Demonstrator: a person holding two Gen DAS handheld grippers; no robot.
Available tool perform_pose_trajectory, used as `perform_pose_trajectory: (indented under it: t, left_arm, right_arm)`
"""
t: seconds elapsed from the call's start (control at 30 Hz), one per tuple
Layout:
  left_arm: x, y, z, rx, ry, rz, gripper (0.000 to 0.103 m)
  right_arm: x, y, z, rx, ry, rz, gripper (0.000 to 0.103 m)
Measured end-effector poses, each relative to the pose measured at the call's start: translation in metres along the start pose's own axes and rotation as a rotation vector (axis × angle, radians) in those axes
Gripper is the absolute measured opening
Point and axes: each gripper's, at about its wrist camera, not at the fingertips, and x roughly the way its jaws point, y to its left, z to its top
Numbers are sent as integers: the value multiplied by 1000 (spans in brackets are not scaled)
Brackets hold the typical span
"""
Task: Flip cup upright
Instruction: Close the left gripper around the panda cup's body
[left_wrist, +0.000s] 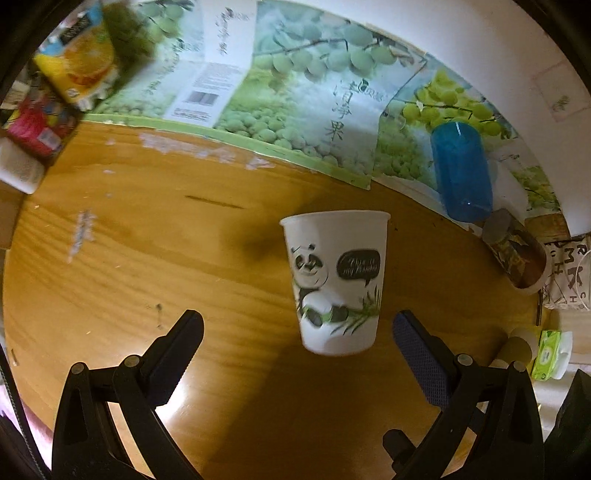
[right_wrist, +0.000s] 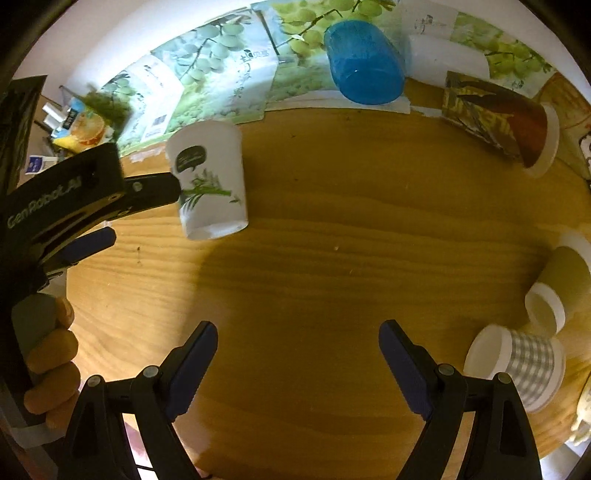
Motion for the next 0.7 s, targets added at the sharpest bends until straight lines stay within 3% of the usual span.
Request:
perform_pose_trajectory:
  t: [0.27, 0.5, 0.7]
  left_arm:
    - [22, -1, 13, -42, 71, -35, 101]
    - [36, 1, 17, -73, 121, -66, 90]
    - [44, 2, 15, -82, 172, -99, 74]
  right_arm:
    - [12, -5, 11, 35, 24, -1, 90]
    - [13, -9, 15, 53, 36, 0, 90]
    - [11, -13, 17, 61, 32, -5, 90]
